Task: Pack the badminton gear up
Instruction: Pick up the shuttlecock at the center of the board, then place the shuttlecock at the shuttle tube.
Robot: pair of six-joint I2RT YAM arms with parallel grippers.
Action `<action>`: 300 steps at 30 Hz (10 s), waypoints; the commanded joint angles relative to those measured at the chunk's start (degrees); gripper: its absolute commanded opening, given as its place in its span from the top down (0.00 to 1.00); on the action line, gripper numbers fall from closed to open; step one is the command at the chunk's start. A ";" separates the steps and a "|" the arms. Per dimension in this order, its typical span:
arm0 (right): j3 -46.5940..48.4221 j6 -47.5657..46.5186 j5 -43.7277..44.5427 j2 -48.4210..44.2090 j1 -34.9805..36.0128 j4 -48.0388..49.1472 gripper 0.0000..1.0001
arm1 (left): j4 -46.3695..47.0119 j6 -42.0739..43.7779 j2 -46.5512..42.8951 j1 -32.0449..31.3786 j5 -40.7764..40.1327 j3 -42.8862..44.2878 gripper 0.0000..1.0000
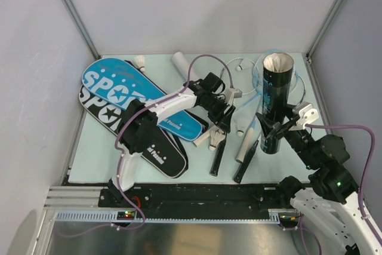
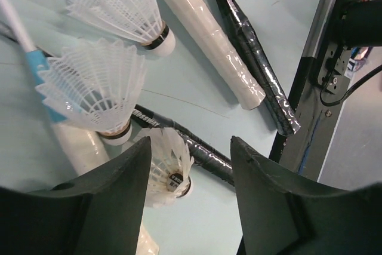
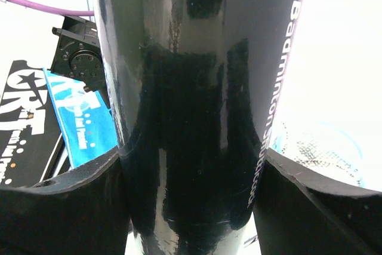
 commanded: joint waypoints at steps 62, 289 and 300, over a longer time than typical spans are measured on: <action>-2.70 -12.32 -15.67 18.68 9.37 3.84 0.68 | -2.97 -25.50 -55.10 6.09 -35.22 2.68 1.00; 3.37 -25.10 8.73 43.78 28.90 17.04 0.72 | -5.13 -19.17 -66.10 4.61 -22.97 -28.91 0.92; 3.80 -22.64 8.42 44.82 27.42 16.39 0.72 | -3.68 -20.68 -69.57 4.39 -29.65 -28.10 0.69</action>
